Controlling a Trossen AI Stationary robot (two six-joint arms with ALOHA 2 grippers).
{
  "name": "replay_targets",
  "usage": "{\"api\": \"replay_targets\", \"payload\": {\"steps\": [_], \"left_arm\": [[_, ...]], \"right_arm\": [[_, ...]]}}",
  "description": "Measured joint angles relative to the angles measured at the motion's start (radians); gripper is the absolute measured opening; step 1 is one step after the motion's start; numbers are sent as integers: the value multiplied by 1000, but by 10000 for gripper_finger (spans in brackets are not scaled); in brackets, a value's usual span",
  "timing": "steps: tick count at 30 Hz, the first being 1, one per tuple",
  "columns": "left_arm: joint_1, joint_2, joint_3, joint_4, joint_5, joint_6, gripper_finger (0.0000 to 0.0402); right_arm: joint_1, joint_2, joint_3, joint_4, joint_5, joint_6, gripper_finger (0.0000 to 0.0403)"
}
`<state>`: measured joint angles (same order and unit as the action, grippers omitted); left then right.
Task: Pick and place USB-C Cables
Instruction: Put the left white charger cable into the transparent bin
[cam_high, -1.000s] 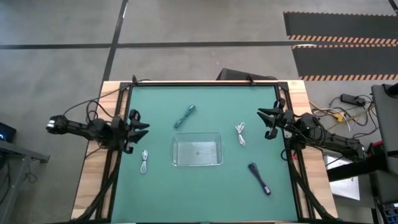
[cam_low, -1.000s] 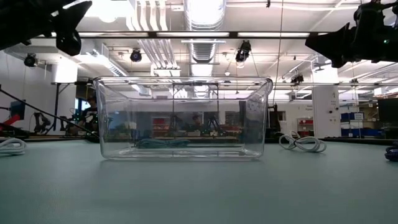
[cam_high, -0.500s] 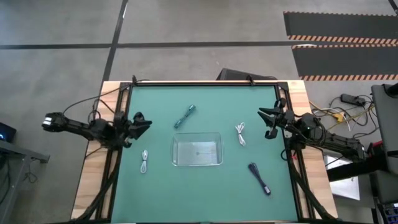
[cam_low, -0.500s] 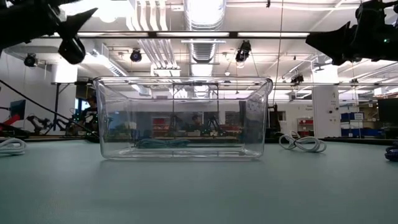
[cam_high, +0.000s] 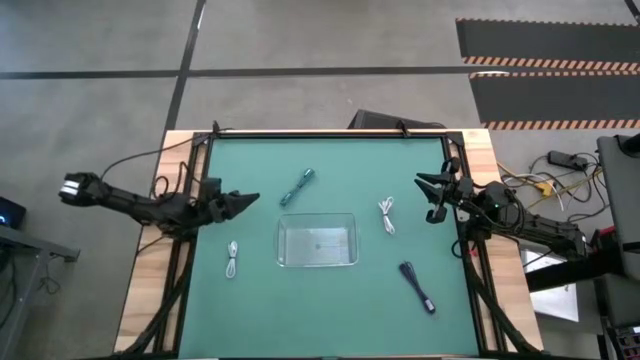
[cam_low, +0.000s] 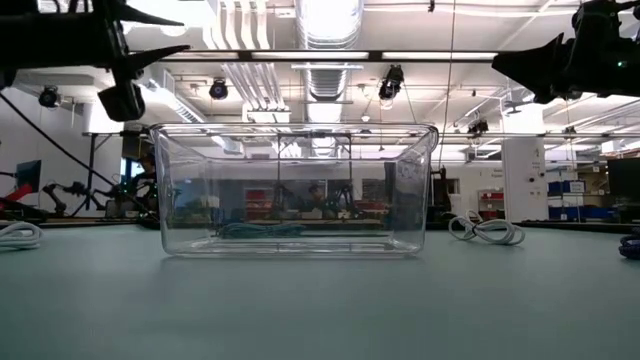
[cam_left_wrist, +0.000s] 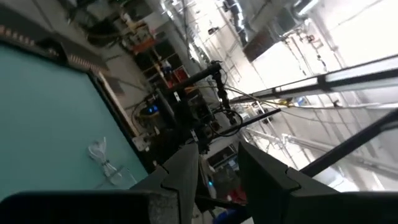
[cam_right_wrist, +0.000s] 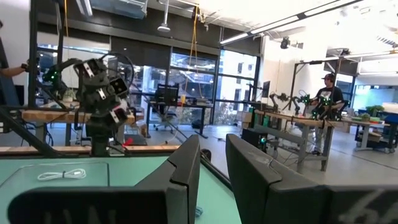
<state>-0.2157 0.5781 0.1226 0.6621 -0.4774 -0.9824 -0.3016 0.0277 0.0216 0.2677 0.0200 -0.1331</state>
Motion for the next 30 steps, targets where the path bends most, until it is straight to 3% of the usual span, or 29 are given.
{"api": "replay_targets", "payload": {"steps": [7,11,20,23,30], "left_arm": [[0,105,142,-253,52,-211,99],[-4,170,270,-562,136,-392,99],[-42,373,533,-1303,444,-745,99],[-49,422,573,-1405,521,-765,99],[-48,486,575,-1465,609,-794,99]], "right_arm": [[0,0,1,0,0,0,68],[0,0,2,-1,0,-1,68],[0,0,2,-1,0,0,68],[0,0,2,-1,0,0,68],[0,0,3,-1,0,-1,68]]}}
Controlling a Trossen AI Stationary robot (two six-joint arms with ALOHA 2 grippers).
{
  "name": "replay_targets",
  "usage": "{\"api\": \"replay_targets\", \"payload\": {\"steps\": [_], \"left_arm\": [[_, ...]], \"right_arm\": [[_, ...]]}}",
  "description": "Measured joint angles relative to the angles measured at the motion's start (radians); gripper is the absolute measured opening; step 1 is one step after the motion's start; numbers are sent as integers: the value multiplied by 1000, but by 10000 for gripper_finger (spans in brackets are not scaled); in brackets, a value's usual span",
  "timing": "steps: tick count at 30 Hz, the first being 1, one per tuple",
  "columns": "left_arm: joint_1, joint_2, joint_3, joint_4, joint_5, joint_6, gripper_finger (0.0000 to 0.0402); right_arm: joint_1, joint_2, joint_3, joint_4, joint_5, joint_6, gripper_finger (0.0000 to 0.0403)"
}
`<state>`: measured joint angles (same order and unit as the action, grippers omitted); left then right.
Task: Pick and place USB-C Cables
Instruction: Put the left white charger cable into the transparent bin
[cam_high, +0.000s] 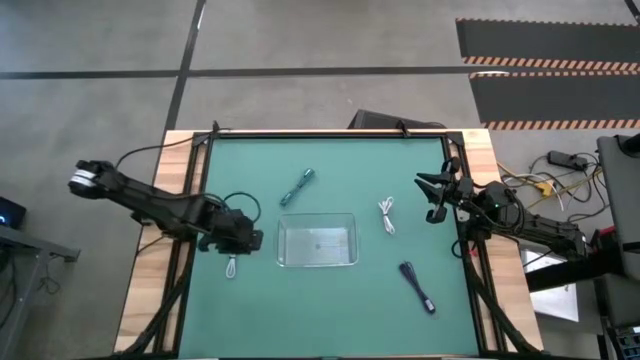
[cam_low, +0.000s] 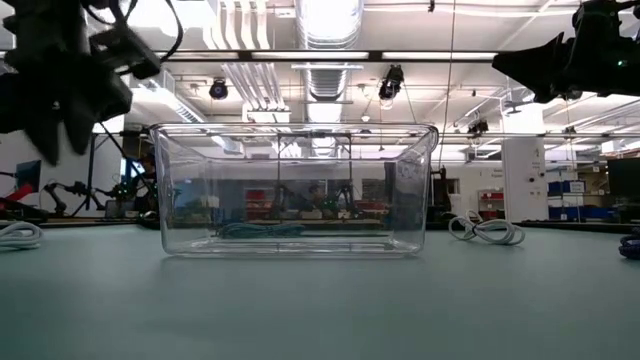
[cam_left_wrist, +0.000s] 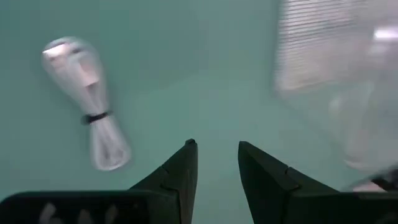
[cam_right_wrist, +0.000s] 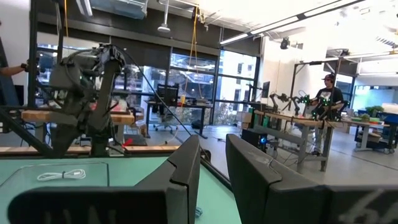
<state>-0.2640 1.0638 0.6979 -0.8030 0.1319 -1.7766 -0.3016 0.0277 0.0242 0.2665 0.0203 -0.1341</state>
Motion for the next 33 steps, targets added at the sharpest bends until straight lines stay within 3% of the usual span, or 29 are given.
{"api": "replay_targets", "payload": {"steps": [3,16,33], "left_arm": [[0,37,-1,-30,46,1,99],[-18,195,-1,-61,57,30,99],[-28,275,-7,-131,45,41,99]], "right_arm": [[0,0,0,0,0,1,68],[0,0,0,-1,0,2,68],[0,0,0,-1,0,0,68]]}}
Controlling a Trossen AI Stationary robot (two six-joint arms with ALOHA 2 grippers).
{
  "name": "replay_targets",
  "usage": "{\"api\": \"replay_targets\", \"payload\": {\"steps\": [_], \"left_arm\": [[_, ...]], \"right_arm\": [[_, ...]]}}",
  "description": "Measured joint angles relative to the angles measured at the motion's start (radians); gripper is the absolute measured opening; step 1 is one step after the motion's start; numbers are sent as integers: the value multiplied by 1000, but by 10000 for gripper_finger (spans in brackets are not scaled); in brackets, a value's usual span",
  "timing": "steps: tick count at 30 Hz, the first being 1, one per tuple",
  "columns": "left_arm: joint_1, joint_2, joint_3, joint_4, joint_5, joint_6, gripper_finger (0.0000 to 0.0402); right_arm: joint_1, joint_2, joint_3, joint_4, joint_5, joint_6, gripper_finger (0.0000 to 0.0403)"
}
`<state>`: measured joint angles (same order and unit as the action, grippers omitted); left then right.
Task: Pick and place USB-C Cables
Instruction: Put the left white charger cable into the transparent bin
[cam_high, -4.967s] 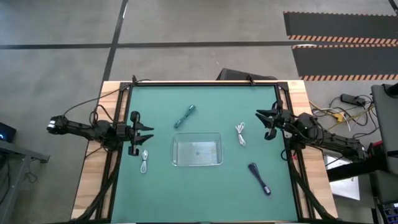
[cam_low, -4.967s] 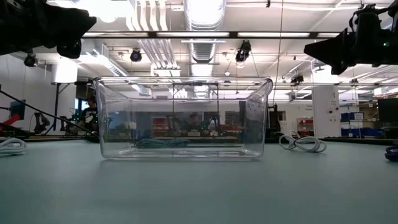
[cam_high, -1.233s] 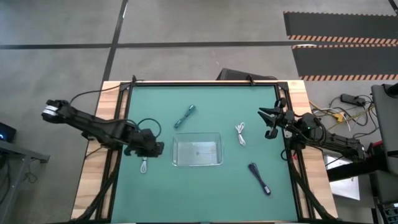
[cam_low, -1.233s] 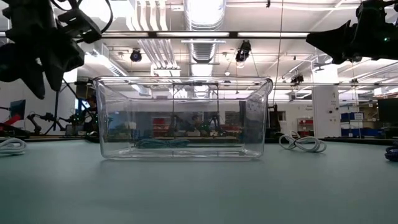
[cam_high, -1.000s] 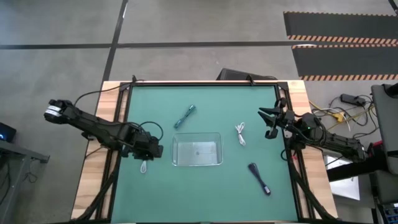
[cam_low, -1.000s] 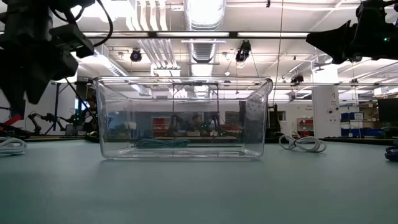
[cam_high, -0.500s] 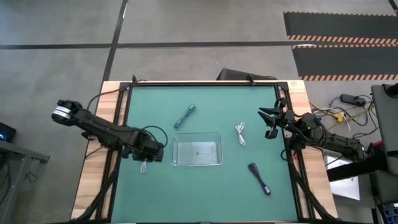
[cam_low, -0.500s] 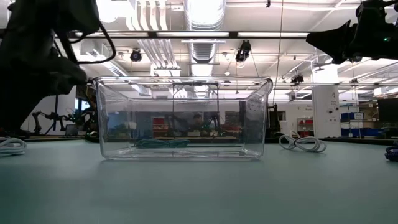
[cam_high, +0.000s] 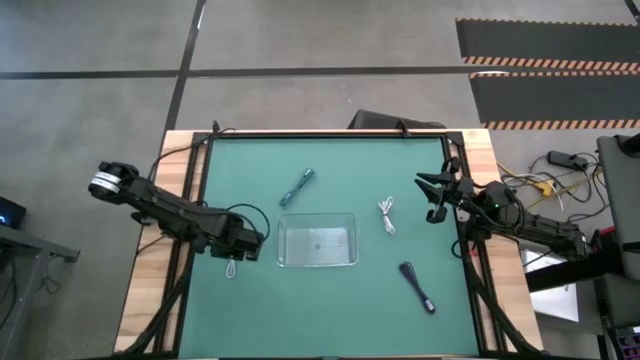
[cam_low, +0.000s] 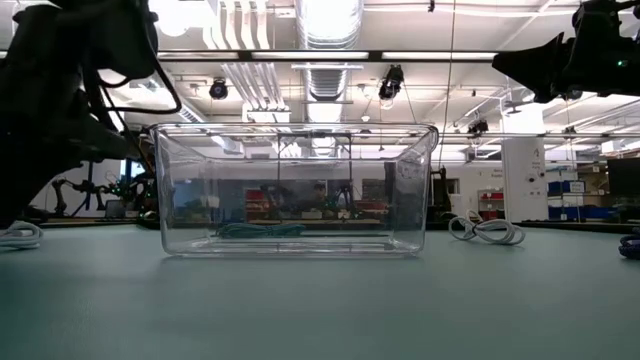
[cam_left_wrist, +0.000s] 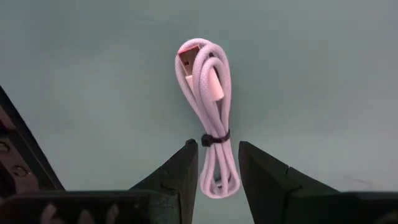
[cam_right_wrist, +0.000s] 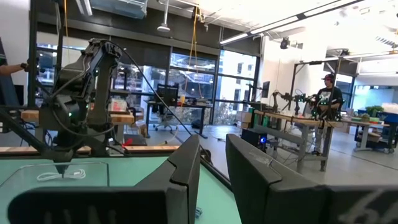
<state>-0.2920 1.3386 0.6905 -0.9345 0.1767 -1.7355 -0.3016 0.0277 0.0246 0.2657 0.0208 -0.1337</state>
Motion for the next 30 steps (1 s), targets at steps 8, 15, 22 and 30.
{"api": "replay_targets", "payload": {"steps": [8,15,22,30], "left_arm": [[-1,47,-10,6,-5,15,99],[-2,87,-10,11,-7,20,99],[-3,117,-9,18,-7,24,96],[-3,112,-8,25,-8,24,35]], "right_arm": [[0,0,0,0,0,1,68],[0,0,0,0,0,1,68],[0,0,0,0,0,2,68],[0,0,0,0,0,2,68]]}}
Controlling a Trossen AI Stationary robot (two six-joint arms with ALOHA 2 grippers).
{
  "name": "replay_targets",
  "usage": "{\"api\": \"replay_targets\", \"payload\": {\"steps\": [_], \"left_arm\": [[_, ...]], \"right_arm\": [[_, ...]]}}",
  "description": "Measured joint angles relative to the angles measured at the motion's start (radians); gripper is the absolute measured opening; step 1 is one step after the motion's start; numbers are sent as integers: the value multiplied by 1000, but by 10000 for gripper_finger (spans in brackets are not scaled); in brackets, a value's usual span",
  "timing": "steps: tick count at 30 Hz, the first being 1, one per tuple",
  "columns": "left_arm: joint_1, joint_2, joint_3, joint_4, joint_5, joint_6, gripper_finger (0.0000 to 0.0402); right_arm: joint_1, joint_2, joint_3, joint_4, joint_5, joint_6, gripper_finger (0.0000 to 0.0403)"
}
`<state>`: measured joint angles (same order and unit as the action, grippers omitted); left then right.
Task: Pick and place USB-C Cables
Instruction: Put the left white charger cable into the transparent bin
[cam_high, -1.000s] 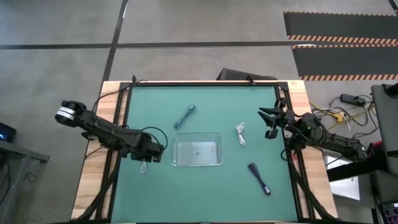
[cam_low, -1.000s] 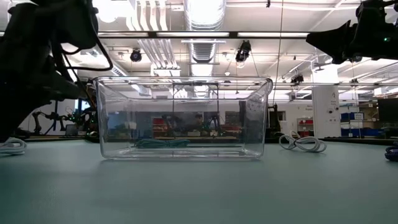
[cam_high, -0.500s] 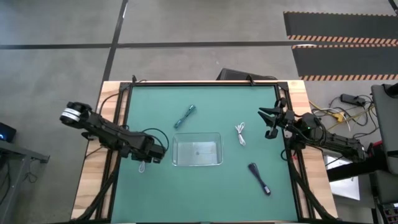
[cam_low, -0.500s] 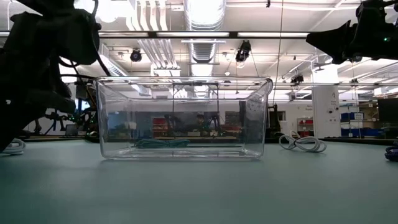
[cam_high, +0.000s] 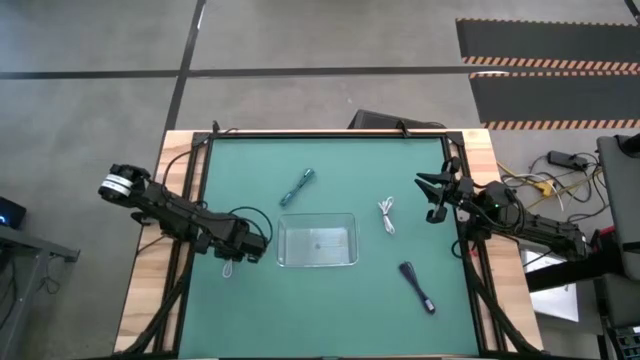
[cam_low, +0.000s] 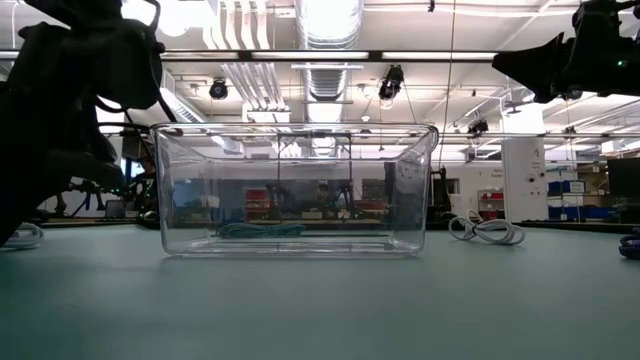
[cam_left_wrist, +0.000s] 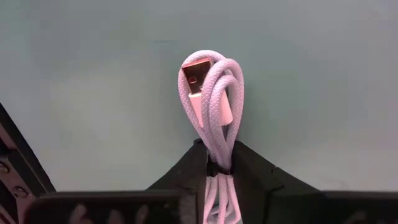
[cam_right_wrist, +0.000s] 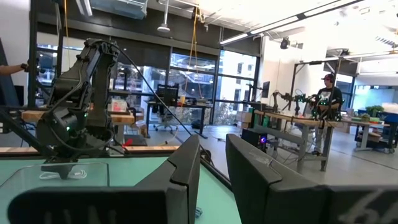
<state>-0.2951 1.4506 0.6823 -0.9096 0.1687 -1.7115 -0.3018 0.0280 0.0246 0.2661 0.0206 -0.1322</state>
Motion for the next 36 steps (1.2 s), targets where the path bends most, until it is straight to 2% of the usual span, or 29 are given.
{"api": "replay_targets", "payload": {"steps": [7,12,18,23,33,36], "left_arm": [[-1,-2,4,-16,-14,0,33],[-1,-11,56,-78,-17,22,33],[-1,-13,180,-299,-17,67,33],[-1,-13,288,-414,-22,93,33],[-2,-13,509,-531,-24,166,32],[-2,-13,578,-540,-24,232,32]], "right_arm": [[0,0,0,0,0,0,68],[0,0,0,0,0,0,68],[0,0,0,0,0,0,68],[0,0,0,0,0,0,68],[0,0,0,0,0,1,68],[0,0,0,0,0,1,68]]}}
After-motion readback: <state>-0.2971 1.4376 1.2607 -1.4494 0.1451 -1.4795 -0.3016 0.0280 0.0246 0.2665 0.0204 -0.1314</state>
